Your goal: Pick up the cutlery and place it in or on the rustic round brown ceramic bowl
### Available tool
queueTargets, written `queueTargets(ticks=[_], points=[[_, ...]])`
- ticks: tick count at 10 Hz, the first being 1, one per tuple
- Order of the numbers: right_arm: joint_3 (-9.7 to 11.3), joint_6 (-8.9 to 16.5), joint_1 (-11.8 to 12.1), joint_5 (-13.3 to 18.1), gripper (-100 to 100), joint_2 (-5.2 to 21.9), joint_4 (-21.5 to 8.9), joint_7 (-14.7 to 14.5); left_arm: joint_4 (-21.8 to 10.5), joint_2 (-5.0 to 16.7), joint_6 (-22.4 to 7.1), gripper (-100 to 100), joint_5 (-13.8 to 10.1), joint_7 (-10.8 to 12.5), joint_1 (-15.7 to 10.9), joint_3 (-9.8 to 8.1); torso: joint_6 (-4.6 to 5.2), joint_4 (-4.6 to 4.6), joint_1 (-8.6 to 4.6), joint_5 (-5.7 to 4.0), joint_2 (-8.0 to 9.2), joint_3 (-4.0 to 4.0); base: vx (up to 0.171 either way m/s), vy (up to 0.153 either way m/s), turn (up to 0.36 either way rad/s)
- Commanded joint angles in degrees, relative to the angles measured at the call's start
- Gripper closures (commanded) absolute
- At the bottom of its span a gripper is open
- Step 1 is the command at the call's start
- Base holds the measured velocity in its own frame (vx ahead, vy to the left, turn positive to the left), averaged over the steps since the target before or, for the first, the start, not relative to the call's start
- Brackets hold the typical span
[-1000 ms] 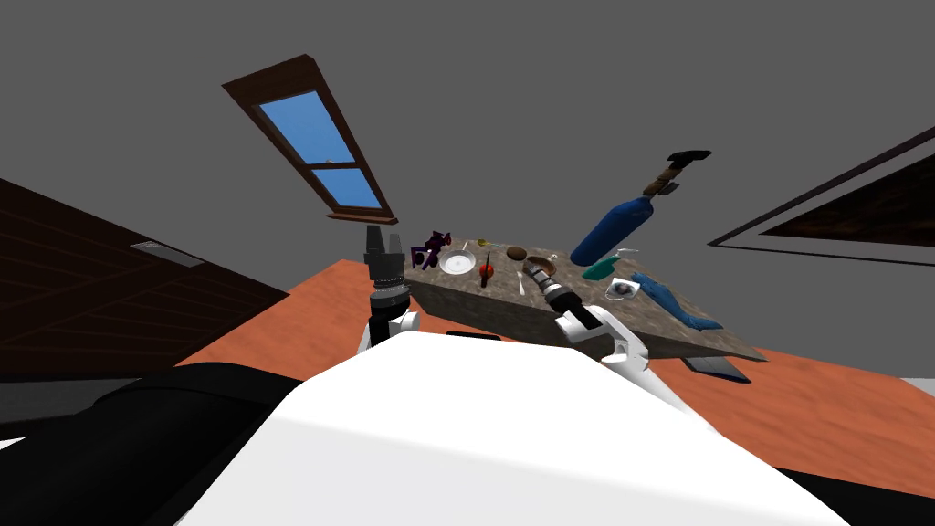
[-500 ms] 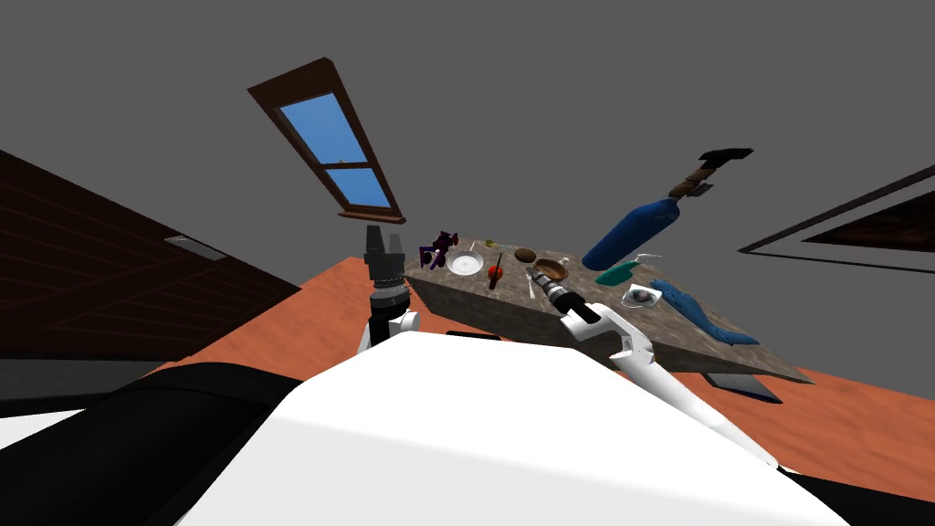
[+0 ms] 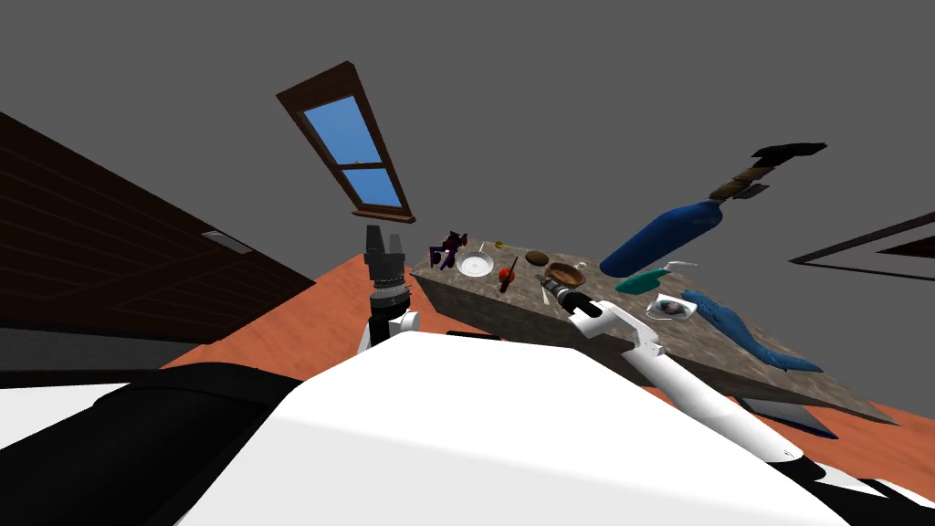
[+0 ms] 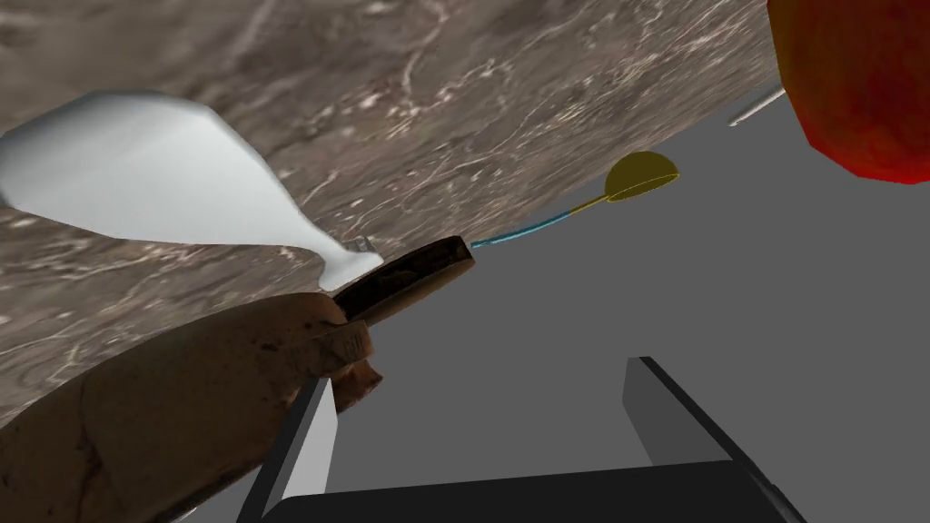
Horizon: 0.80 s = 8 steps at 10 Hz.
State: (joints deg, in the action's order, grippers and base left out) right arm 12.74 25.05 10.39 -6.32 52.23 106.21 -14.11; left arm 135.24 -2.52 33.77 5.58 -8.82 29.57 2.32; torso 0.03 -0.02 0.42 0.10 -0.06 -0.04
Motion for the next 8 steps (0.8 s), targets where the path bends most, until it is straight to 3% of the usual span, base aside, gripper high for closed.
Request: queueTargets(ticks=[1, 3, 4, 6, 8], points=[[0.0, 2.4, -0.2, -0.4, -100, 1.0, -0.5, -0.7, 0.0, 0.0, 0.0, 0, 0.0, 0.0, 0.0, 0.0, 0.0, 0.0, 0.0, 0.0, 0.0, 0.0, 0.026, 0.095, 0.031], [0.5, 6.0, -1.2, -1.7, -100, 3.8, -4.5, -2.9, 0.0, 0.0, 0.0, 0, 0.0, 0.0, 0.0, 0.0, 0.0, 0.0, -0.03, -0.01, 0.01, 0.0, 0.028, 0.114, 0.095], [0.5, 6.5, -1.2, -1.7, -100, 3.8, -4.5, -2.9, 0.0, 0.0, 0.0, 0, 0.0, 0.0, 0.0, 0.0, 0.0, -0.01, 0.05, 0.01, -0.04, -0.03, 0.024, 0.093, 0.045], [0.9, 9.9, -2.0, -3.0, -100, 6.2, -7.9, -5.2, 0.0, 0.0, 0.0, 0, 0.0, 0.0, 0.0, 0.0, 0.01, 0.01, -0.1, -0.01, 0.06, 0.03, 0.012, 0.095, 0.095], [1.1, 11.7, -2.4, -3.6, -100, 7.3, -10.0, -6.3, 0.0, 0.0, 0.0, 0, 0.0, 0.0, 0.0, 0.0, 0.02, 0.01, -0.05, 0.0, 0.06, 0.03, 0.014, 0.089, 0.053]])
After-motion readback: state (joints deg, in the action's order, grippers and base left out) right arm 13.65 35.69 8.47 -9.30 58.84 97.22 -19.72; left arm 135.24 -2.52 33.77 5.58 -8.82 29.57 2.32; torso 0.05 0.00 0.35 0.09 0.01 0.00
